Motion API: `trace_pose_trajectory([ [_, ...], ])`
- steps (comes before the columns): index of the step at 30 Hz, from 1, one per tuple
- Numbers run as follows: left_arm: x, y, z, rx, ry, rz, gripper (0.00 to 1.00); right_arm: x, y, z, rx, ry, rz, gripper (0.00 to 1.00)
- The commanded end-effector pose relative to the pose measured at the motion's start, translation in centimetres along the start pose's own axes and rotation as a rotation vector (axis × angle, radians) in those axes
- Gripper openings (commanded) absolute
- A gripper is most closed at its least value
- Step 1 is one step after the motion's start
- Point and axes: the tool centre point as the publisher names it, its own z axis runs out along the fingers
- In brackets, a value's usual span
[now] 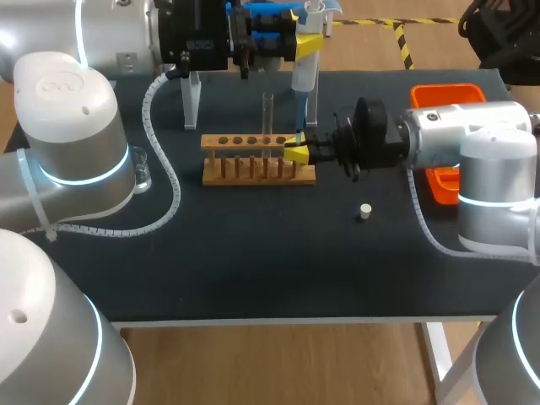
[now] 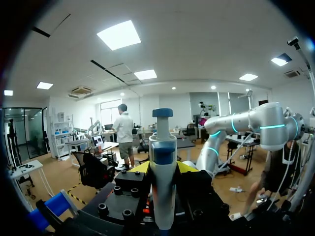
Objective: Invert the test tube, pick up the pipette, mount the tip to pipette, aspirate from beaker and dispense into the tube, eject the tip, return the pipette, and cap with the stopper.
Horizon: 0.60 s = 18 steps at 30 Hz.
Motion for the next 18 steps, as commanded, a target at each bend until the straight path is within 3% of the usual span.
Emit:
trace_pose_trajectory([
  [1, -0.04, -0.01, -0.15, -0.003, 0.004, -0.001, 0.00, -0.06, 0.20, -0.07, 0.000, 0.002, -0.003, 0.00],
  [18, -0.04, -0.01, -0.15, -0.003, 0.004, -0.001, 0.00, 0.06, 0.28, 0.05, 0.004, 0.011, -0.008, 0.00],
])
